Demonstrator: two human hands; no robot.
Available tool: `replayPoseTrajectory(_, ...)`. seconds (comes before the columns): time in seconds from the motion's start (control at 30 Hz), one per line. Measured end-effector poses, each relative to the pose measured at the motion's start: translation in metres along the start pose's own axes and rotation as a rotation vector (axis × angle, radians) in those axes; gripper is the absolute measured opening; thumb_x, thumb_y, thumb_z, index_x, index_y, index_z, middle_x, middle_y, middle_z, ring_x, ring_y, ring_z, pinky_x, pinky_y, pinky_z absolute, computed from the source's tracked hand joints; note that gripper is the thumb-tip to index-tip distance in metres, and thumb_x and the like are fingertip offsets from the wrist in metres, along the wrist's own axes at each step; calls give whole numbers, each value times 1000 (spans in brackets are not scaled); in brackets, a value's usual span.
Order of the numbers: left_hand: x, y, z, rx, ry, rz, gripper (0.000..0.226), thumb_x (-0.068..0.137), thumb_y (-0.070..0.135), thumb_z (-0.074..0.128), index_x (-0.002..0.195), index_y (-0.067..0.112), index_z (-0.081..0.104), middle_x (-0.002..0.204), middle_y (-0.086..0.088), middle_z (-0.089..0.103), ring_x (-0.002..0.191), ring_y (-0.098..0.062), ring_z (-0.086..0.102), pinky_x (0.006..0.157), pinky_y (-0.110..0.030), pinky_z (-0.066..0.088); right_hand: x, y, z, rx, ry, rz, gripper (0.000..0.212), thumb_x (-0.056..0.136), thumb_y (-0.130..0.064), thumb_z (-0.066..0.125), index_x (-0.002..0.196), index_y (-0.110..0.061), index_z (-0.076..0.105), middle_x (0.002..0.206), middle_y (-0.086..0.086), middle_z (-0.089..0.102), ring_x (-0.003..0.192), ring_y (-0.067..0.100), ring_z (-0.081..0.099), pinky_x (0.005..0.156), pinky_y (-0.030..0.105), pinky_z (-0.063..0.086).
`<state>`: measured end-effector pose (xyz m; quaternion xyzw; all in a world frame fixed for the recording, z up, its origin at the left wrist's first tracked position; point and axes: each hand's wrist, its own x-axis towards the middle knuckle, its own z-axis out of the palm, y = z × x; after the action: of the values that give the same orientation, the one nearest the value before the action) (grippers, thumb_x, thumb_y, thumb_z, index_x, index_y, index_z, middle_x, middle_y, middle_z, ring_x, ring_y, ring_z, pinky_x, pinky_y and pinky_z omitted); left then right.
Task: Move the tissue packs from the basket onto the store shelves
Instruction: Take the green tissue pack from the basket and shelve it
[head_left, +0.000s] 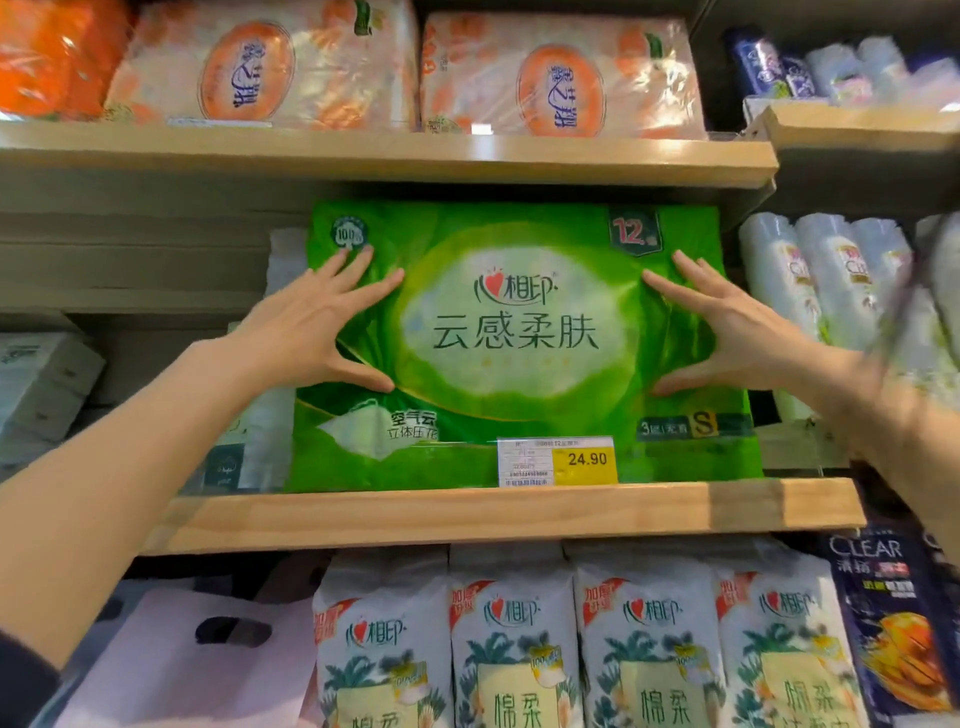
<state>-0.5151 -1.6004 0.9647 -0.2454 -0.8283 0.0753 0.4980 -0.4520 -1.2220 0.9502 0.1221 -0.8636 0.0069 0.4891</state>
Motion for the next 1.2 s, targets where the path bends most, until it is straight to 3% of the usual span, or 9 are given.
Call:
replayPoseTrajectory(0.13,2,-4,1,-73,10,11,111,51,71,56,140,43,-4,155,1,-13,143,-19,-11,114,-42,5,1,5,0,50,8,-15,115,41,-57,68,141,-42,14,158,-2,-3,144,15,-5,117,42,7)
replayPoseTrajectory(0.43,6,-12,5,-208,13,5,109,50,67,61,140,47,2,155,8,-13,141,-9,-14,112,-41,3,11,13,-2,67,-43,-10,114,44,-53,71,141,-45,11,157,-7,-6,144,15,-5,117,43,9)
replayPoseTrajectory(0.57,1,-10,6,-196,21,13,109,52,70,58,142,45,2,156,6,-12,139,-9,-15,114,-42,3,9,15,0,74,-55,-21,115,40,-62,67,138,-49,8,157,-6,-9,143,14,-9,117,45,6)
replayPoseTrajectory(0.73,-10,-6,7,-158,25,-18,105,58,71,55,143,42,3,157,2,-9,143,-17,-12,115,-43,3,3,10,-1,64,-47,-32,116,44,-58,68,144,-40,13,158,-3,-8,144,16,-9,117,50,7)
replayPoseTrajectory(0.97,-19,-1,-8,-194,58,-100,96,70,60,55,147,25,11,157,0,3,145,-17,4,115,-42,5,-8,-4,-25,28,-65,0,110,47,-57,66,145,-33,22,158,1,4,145,23,5,115,47,13)
replayPoseTrajectory(1.07,-29,-3,-18,-265,85,-122,86,78,52,55,147,21,14,157,-4,10,144,-20,12,117,-44,10,-19,-13,-37,49,-28,11,99,55,-52,63,144,-25,28,157,8,14,142,31,19,112,49,22)
replayPoseTrajectory(1.2,-55,-5,-35,-351,95,-128,74,84,37,59,146,19,22,155,-8,21,142,-23,21,114,-37,17,-38,-31,-49,9,-25,24,84,72,-39,68,144,-22,28,155,11,21,139,33,26,111,49,23)
